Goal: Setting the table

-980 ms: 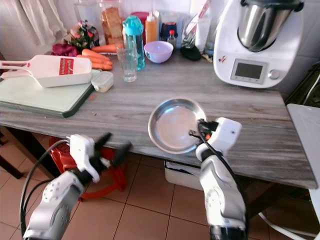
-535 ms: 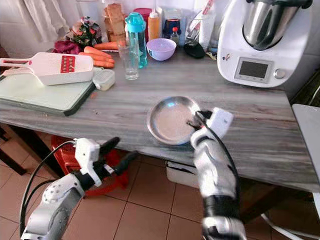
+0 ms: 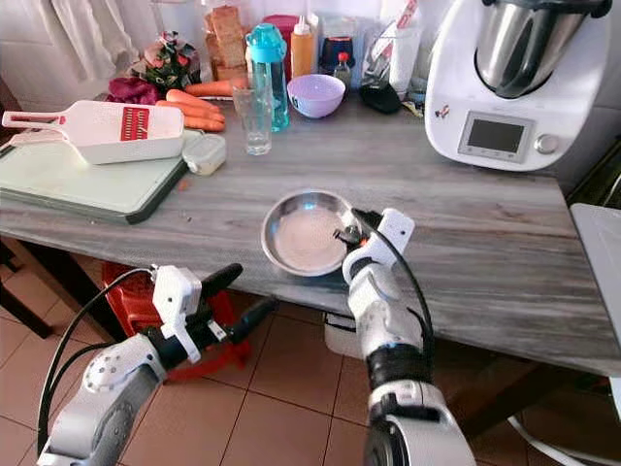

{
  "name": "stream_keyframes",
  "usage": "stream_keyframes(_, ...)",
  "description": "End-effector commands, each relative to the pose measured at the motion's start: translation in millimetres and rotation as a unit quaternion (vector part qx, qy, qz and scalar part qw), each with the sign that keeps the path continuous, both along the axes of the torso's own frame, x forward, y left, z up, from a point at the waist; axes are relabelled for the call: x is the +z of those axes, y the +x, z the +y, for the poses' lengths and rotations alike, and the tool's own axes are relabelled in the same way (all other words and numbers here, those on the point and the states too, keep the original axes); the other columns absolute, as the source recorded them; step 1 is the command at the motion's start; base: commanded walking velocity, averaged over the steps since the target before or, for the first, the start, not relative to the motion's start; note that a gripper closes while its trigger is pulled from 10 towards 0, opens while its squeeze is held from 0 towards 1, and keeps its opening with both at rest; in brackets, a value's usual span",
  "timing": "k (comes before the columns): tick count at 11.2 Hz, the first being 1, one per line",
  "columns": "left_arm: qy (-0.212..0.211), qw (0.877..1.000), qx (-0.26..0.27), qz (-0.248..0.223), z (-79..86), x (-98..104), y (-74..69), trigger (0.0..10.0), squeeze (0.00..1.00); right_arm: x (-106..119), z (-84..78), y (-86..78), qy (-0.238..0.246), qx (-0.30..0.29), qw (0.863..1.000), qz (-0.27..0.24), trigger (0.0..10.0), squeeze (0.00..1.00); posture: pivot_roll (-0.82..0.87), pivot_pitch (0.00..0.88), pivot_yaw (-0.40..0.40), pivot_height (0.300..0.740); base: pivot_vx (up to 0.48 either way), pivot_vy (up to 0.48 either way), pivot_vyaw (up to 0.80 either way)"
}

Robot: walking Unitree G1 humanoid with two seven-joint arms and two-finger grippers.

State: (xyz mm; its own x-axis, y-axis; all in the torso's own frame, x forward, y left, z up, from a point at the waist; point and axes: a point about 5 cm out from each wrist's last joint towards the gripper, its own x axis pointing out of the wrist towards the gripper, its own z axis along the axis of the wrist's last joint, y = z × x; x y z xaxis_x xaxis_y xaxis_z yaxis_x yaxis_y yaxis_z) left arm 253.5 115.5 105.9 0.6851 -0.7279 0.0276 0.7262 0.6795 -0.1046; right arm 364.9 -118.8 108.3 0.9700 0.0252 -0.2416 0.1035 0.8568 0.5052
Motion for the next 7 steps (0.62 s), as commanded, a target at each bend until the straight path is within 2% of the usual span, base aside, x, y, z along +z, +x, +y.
stream_keyframes(1, 0.011, 1.0, -0.012, 0.001, -2.2, 0.1, -2.7, 10.0, 0.0, -1.0, -1.1, 1.9, 0.002, -0.009, 1.0, 0.006, 10.0, 0.0, 0.09, 0.058, 0.007, 0.74, 0.0, 0.0, 0.0)
stream_keyframes(2, 0.018, 1.0, -0.019, 0.001, -3.5, -1.1, -3.2, 10.0, 0.0, 0.3, -4.1, 3.4, 0.003, -0.016, 1.0, 0.0, 10.0, 1.0, 0.09, 0.057, 0.008, 0.74, 0.0, 0.0, 0.0)
stream_keyframes(4, 0.033, 0.999, -0.018, -0.001, -2.6, -2.9, -2.3, 10.0, 0.0, 1.1, -5.8, 4.9, 0.0, -0.022, 1.0, -0.003, 10.0, 1.0, 0.08, 0.056, 0.01, 0.74, 0.0, 0.0, 0.0)
stream_keyframes(7, 0.04, 0.999, 0.017, 0.002, 1.2, -9.2, 5.7, 10.0, 0.0, 1.2, -10.7, 4.5, -0.006, -0.031, 0.999, -0.011, 10.0, 1.0, 0.08, 0.054, 0.011, 0.74, 0.0, 0.0, 0.0)
